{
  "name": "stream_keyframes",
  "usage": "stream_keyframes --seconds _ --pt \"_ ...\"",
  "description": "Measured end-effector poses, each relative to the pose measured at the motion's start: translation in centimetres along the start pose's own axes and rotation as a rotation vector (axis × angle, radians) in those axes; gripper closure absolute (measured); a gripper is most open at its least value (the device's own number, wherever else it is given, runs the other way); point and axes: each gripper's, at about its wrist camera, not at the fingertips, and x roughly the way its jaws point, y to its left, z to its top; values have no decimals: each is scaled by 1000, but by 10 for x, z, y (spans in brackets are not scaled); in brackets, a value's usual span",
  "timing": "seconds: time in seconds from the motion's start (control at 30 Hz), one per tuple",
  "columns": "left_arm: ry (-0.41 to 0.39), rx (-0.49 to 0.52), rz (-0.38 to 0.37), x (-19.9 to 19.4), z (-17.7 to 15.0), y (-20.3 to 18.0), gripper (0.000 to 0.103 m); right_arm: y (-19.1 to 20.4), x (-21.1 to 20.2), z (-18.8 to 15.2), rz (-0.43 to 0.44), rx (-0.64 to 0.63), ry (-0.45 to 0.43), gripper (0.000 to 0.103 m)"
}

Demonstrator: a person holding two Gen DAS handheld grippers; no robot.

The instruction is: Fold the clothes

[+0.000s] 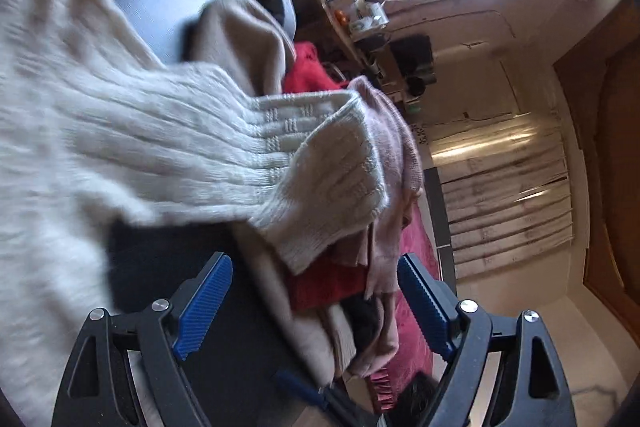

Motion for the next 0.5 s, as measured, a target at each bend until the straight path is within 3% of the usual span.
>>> stream_keyframes --seconds 0.23,0.43,0.47,0.5 --pt "45 33 54 48 15 -8 17 -12 -1 -5 123 6 -51 17" --pt "87 26 129 68 19 -4 17 -10 0 -10 155 -25 -78 5" --pt "90 27 136 69 19 -4 18 -9 0 -11 157 -33 -82 4" --pt "98 45 154 72 19 -7 25 -8 0 -12 162 -39 -88 2"
